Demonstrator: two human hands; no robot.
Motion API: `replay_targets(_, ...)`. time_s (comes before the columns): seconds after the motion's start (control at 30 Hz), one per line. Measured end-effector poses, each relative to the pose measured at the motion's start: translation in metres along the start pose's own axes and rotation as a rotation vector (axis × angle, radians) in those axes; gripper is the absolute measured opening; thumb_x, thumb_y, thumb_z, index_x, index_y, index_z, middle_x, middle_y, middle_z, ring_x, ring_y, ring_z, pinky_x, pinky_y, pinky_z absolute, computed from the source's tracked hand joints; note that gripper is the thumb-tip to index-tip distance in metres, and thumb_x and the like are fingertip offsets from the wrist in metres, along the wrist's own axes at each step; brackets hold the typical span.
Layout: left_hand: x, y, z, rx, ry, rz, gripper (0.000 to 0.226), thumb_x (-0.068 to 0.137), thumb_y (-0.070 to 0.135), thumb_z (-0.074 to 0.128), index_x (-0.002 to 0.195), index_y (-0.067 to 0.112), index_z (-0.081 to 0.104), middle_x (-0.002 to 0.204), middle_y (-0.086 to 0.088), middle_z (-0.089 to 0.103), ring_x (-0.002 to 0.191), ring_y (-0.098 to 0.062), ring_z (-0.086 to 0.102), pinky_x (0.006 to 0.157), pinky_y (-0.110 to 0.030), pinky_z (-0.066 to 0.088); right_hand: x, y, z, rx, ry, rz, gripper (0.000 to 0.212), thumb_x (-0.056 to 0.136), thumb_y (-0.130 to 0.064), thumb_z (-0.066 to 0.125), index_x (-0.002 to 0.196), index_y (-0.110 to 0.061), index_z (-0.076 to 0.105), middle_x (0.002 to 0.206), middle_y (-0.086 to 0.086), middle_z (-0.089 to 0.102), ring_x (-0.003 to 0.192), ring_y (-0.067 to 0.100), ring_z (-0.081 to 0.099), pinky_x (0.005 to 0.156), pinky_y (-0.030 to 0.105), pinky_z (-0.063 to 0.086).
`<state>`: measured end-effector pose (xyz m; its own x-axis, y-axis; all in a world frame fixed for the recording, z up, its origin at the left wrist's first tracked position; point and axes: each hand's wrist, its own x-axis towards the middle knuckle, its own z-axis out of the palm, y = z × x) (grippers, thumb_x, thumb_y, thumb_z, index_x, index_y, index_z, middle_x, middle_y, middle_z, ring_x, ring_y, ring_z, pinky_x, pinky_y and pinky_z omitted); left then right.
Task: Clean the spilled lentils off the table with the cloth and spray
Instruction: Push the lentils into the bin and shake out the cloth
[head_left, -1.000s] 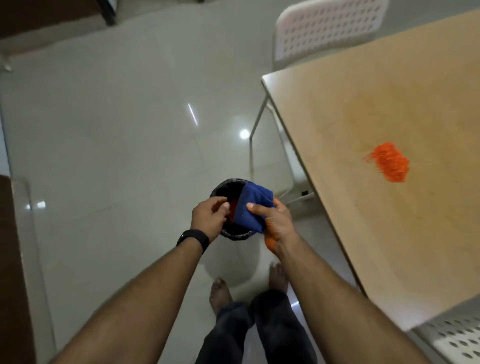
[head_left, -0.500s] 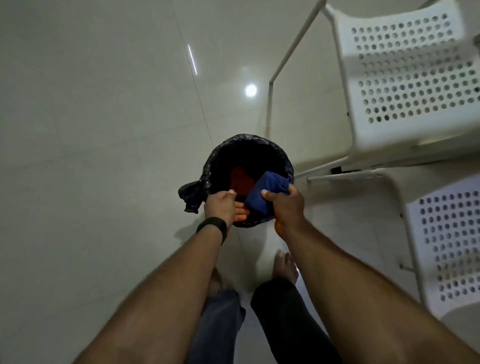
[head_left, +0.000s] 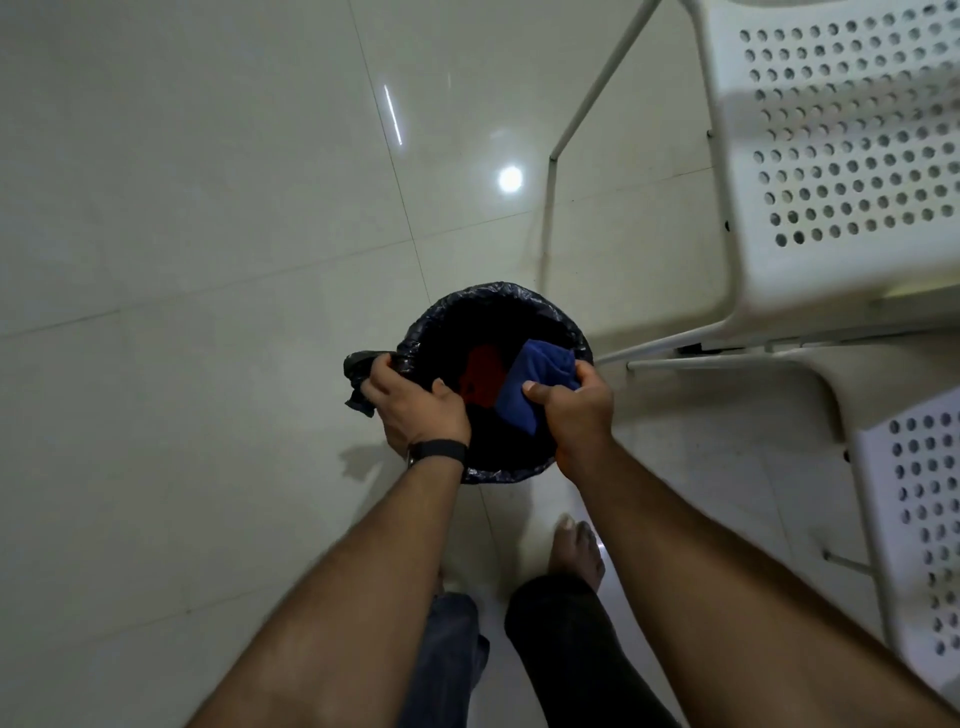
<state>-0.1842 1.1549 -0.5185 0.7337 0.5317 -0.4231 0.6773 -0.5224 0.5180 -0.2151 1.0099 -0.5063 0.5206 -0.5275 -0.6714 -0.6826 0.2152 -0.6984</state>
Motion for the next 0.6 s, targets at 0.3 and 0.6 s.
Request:
replay_targets(0.3,0.013,-0.019,-0.019,0.173,-0.371,-0.098,0.010,0.097,0.014,0.056,0.103,0.011,0.062,0.097,-0.012,0.065,0.098,-0.037,0.065,0.076,-0.034,0.043,-0.020,-0.008,-0.014,-0.022,-0.029,0.021,0.044,0.077,0.008,0.081,0.112,-0.013,0.066,0.107,0.010,0.072,0.090,0.024,0.071,0.081,0.041,0.062)
replay_targets(0.6,-0.074,0.031,-0.125,0.103,-0.279,-0.072,0.013,0.096,0.013,0.060,0.095,0.000,0.062,0.091,-0.019,0.065,0.092,-0.040,0.064,0.072,-0.036,0.043,-0.126,-0.102,-0.064,0.088,-0.062,-0.013,0.043,0.079,0.009,0.079,0.110,-0.018,0.068,0.105,0.001,0.074,0.094,0.020,0.072,0.078,0.031,0.060)
